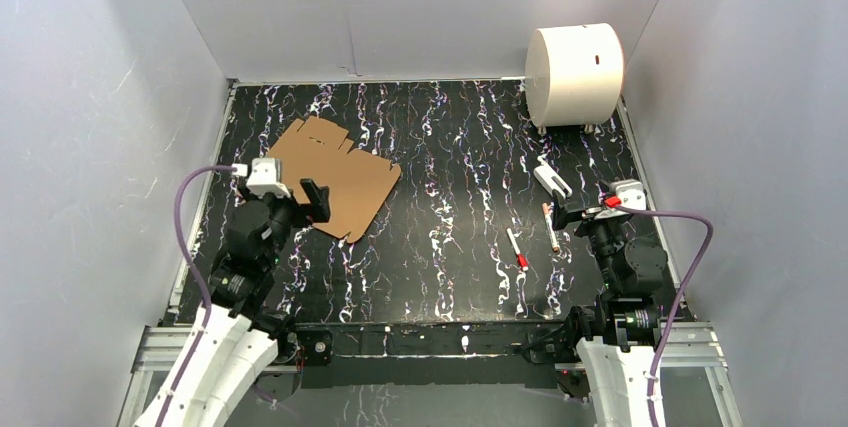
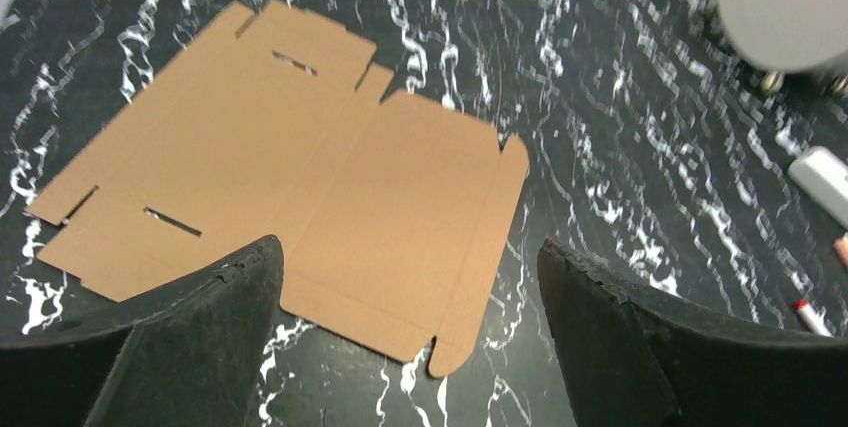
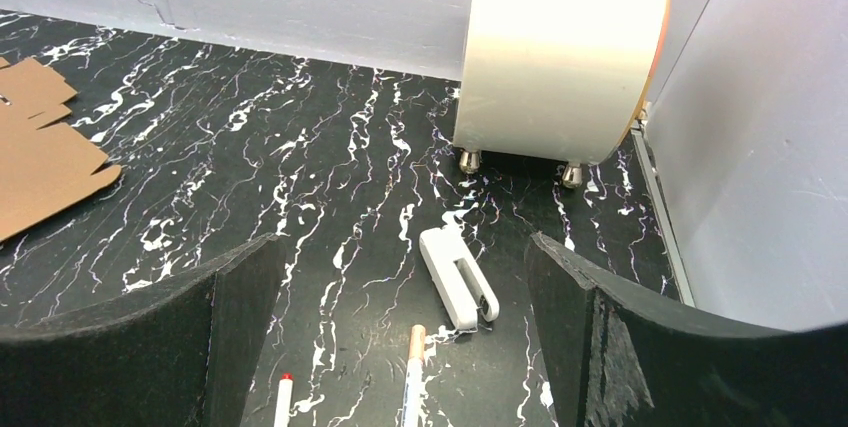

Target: Fold the paper box

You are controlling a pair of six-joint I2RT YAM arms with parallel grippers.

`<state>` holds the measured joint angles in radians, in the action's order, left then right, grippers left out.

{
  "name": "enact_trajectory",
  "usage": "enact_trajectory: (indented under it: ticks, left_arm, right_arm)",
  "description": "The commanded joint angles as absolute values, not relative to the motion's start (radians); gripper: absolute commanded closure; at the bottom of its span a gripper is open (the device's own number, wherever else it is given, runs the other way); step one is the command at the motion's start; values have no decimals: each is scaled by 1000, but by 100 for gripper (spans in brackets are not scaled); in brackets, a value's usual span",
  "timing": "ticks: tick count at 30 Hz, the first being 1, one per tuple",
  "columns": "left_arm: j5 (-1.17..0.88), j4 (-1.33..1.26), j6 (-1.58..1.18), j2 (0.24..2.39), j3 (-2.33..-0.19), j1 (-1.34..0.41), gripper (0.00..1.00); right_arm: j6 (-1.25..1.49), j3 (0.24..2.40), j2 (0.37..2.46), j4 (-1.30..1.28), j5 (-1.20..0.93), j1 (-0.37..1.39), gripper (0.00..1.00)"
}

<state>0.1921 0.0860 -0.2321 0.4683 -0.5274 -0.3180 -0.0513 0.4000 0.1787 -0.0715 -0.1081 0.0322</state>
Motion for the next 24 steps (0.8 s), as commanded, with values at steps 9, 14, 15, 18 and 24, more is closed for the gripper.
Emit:
enact_trajectory:
  ticks: [9, 14, 15, 18, 24]
  left_arm:
    - [254, 268, -371, 960, -714, -273, 4]
    - [18, 216, -473, 1049, -704, -60, 5]
    - [-27, 206, -484, 1063, -701, -35, 5]
    - [-56, 187, -498, 1119, -710, -21, 5]
    - [-150, 199, -529, 1273, -769, 41, 6]
  right_arm:
    - [-29, 382, 124, -9, -104, 56, 1]
    - [-31, 375, 115, -9, -106, 88, 1]
    - [-32, 374, 113, -9, -106, 93, 2]
    - [-35, 369, 102, 5, -104, 113, 2]
    - [-37, 361, 90, 23, -94, 141, 1]
